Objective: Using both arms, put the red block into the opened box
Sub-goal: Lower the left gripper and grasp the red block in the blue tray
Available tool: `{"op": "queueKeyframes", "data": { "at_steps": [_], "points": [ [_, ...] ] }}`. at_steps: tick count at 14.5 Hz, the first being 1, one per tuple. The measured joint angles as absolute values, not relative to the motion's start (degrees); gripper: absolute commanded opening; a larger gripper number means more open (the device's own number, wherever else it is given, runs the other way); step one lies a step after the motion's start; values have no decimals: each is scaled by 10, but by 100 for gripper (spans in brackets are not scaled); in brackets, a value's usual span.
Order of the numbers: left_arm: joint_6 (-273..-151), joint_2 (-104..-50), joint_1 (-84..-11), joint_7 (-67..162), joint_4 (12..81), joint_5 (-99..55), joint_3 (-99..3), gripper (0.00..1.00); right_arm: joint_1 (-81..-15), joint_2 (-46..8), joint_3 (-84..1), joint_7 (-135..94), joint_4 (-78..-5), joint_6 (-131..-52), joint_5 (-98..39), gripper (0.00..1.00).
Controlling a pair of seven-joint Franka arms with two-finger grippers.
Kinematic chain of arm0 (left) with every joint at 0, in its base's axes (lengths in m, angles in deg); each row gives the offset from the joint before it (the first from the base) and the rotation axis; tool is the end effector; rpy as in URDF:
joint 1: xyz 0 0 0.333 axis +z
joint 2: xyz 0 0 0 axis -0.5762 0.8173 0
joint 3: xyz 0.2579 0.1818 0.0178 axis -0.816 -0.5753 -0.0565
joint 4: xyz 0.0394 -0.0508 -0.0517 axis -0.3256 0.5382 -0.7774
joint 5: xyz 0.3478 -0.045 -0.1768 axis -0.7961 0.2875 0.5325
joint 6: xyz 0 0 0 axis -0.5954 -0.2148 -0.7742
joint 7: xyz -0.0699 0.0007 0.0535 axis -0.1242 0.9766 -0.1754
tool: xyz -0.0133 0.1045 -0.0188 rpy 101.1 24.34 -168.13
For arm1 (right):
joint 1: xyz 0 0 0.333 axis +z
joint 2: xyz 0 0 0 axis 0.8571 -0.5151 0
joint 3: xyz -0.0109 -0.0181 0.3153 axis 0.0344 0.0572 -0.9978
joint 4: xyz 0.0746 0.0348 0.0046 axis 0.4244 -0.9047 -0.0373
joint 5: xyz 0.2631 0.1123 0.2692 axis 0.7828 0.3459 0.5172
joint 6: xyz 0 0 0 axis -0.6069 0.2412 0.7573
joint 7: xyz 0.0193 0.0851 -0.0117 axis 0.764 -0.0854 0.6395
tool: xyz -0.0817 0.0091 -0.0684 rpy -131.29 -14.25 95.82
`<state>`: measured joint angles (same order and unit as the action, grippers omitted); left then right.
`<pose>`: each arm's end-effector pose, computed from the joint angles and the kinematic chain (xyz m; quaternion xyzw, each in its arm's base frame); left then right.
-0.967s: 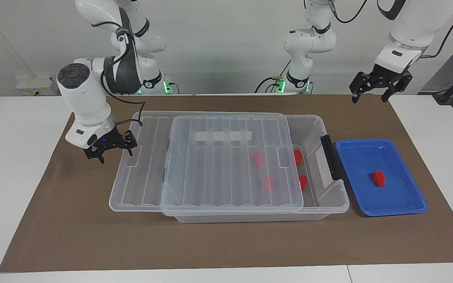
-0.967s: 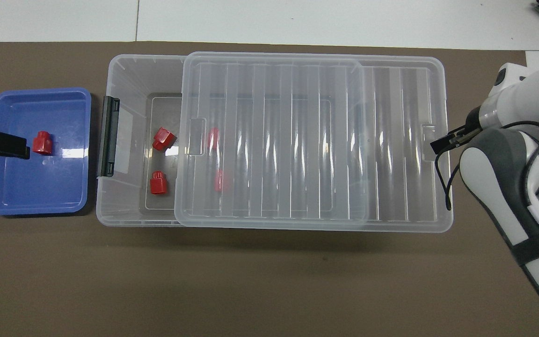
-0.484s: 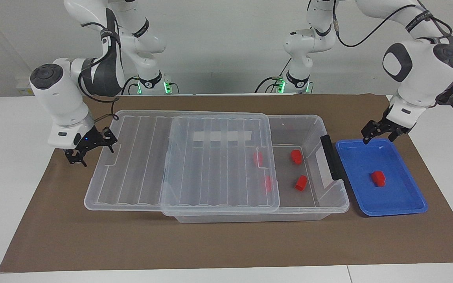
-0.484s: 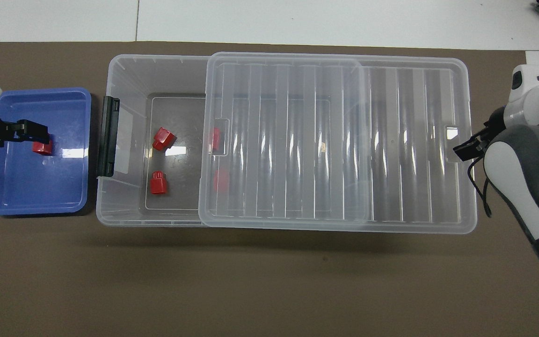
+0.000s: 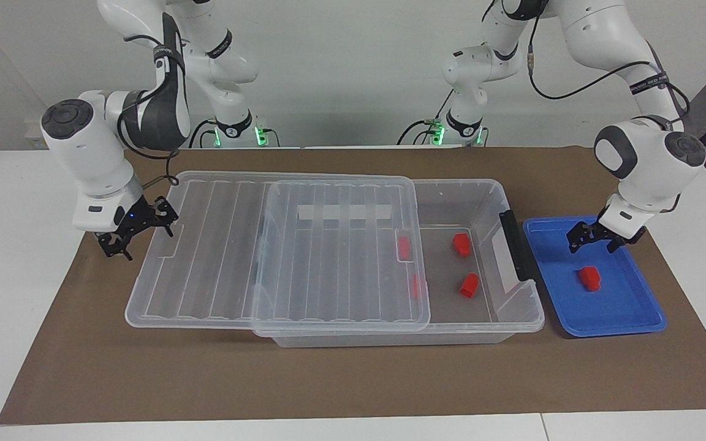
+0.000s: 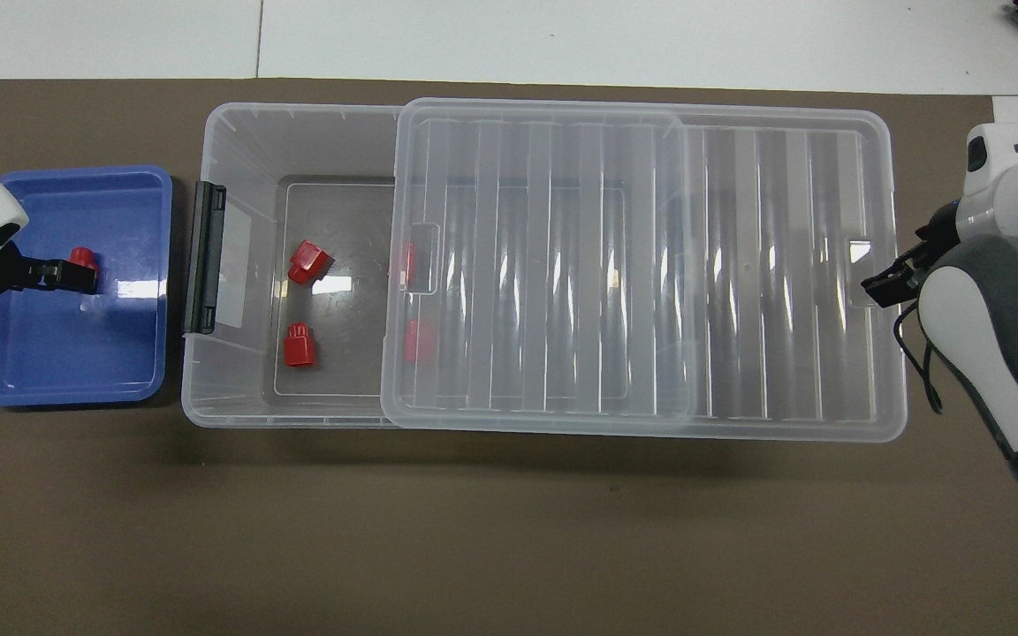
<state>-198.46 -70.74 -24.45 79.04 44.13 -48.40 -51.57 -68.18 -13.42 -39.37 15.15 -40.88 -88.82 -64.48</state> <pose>0.6129 0.1216 0.3693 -0.9986 0.0497 -0.0142 0.0138 0.6107 -0.0478 0.4575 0.9335 0.3566 0.0065 0.0357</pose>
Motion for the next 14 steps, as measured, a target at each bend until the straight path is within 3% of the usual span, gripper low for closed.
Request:
{"op": "queueKeyframes", "data": {
  "at_steps": [7, 14],
  "points": [
    [-2071, -644, -232, 840, 443, -477, -512, 100, -684, -132, -393, 167, -407, -885, -646, 98],
    [-2089, -636, -232, 843, 443, -474, -511, 100, -680, -73, -396, 75, -406, -793, -644, 98]
  ]
}}
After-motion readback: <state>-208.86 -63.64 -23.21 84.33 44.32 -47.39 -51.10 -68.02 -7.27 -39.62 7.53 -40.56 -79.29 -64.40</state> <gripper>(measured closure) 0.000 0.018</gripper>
